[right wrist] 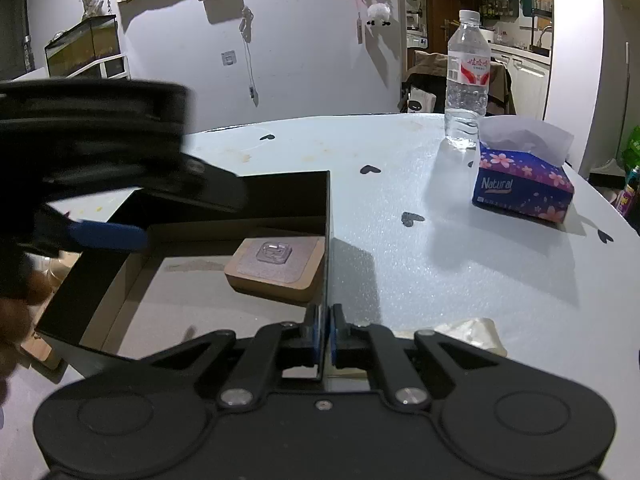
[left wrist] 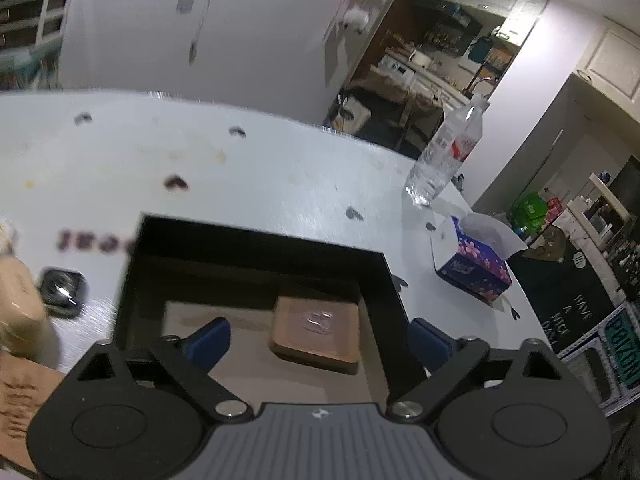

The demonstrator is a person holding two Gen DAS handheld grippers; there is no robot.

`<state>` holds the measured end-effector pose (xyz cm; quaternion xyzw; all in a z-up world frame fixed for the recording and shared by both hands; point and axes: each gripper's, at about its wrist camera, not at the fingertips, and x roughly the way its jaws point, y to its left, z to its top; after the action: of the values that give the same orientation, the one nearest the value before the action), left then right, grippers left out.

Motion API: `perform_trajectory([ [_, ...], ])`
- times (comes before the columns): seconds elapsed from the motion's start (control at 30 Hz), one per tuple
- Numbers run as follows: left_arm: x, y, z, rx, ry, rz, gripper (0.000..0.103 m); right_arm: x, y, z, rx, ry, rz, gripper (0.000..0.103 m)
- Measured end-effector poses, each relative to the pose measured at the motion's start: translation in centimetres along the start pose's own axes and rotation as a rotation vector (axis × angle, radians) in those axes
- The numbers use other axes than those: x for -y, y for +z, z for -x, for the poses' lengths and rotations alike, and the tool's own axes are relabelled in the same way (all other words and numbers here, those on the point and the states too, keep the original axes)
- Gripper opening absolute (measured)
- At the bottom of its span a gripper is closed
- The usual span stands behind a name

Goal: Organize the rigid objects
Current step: 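Carry the wooden block into the black box and open the left tool, then move the left tool to the white charger and grasp it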

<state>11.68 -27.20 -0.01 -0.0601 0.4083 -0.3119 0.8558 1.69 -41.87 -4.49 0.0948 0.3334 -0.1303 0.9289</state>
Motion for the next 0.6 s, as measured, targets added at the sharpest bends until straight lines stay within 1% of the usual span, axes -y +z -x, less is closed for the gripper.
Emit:
perform_trajectory([
  [0.13, -0.3, -0.6, 2.5, 0.061, 0.043, -0.07, 0.101, 0.0, 0.0, 0.0, -0.002, 0.0, 0.0, 0.006],
  [0.23, -1.1, -1.2, 4.1, 0.09, 0.061, -0.096, 0.103, 0.0, 0.0, -0.1, -0.003, 0.0, -0.001, 0.006],
  [0.37, -2.7, -2.1, 5.6, 0.107, 0.096, -0.097, 0.103, 0.0, 0.0, -0.1, -0.004, 0.0, -0.001, 0.006],
  [0.5, -4.5, -3.3, 7.2, 0.137, 0.11, -0.1, 0.103, 0.0, 0.0, 0.0, -0.005, -0.003, 0.002, 0.006],
  [0.6, -5.8, -4.2, 8.5, 0.168, 0.155, -0.097, 0.103, 0.0, 0.0, 0.0, -0.006, -0.006, 0.002, 0.006],
])
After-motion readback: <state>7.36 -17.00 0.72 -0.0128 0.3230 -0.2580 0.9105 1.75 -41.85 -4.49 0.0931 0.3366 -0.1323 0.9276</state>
